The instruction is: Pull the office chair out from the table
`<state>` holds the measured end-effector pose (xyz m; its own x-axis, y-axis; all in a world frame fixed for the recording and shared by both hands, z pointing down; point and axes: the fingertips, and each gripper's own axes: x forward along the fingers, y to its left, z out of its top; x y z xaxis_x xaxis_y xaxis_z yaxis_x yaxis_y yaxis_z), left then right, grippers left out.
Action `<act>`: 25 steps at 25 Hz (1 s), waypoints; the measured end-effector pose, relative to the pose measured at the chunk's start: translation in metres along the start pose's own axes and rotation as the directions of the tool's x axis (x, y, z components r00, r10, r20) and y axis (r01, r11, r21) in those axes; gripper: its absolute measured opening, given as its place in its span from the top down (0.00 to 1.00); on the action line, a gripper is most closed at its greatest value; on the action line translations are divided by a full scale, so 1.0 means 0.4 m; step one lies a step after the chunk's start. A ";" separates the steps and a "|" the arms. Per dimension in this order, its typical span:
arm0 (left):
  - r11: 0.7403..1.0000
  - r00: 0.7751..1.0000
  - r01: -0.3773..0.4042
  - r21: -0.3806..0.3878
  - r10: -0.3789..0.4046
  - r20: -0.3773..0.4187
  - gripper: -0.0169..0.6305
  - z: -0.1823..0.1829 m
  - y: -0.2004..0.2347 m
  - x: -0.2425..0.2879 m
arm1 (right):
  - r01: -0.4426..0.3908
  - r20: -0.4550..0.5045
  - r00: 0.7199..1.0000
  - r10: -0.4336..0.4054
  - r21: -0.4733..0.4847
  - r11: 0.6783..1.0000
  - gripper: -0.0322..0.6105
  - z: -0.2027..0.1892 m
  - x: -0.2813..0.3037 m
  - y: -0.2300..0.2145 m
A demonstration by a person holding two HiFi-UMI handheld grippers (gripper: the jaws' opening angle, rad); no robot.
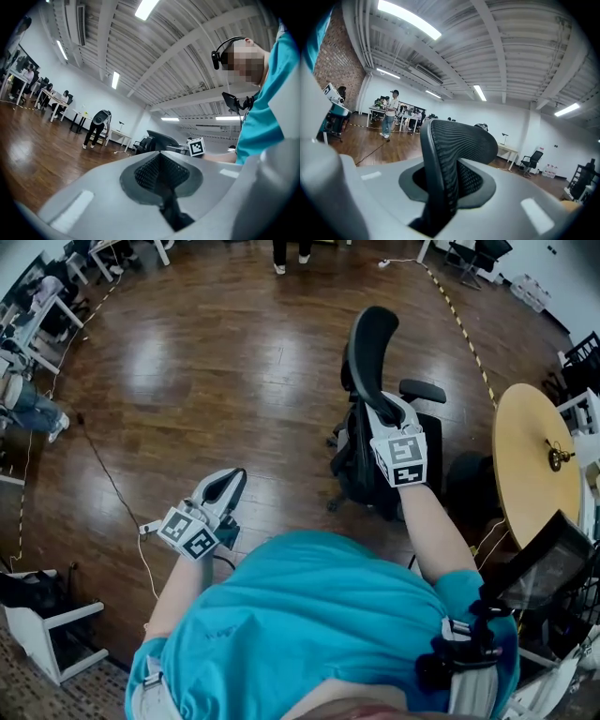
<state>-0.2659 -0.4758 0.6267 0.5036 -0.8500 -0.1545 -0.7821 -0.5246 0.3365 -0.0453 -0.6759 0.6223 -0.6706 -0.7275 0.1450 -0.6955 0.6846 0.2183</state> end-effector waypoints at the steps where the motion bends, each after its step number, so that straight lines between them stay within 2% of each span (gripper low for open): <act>1: 1.000 1.000 -0.011 -0.002 0.012 0.005 0.81 0.007 0.012 -0.022 | -0.002 0.002 1.000 0.002 -0.001 1.000 0.84 0.011 0.012 0.012; 6: 0.998 0.998 -0.060 -0.007 0.060 0.020 0.81 0.025 0.076 -0.104 | -0.014 0.010 1.000 0.014 -0.008 1.000 0.84 0.031 0.085 0.068; 10: 0.996 0.996 -0.087 -0.006 0.087 0.036 0.81 0.074 0.139 -0.181 | -0.035 0.002 0.999 0.035 -0.023 0.999 0.84 0.072 0.163 0.154; 20: 0.986 0.983 -0.167 0.002 0.167 0.073 0.81 0.131 0.142 -0.264 | -0.124 -0.010 0.992 0.124 -0.041 0.991 0.84 0.135 0.280 0.258; 25: 0.977 0.972 -0.214 -0.002 0.213 0.093 0.81 0.163 0.168 -0.347 | -0.161 -0.014 0.987 0.160 -0.055 0.985 0.84 0.187 0.356 0.362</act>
<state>-0.4123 -0.3964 0.6104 0.2886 -0.9431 -0.1652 -0.8711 -0.3303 0.3634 -0.2608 -0.6771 0.6026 -0.7698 -0.6089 0.1916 -0.5632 0.7892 0.2449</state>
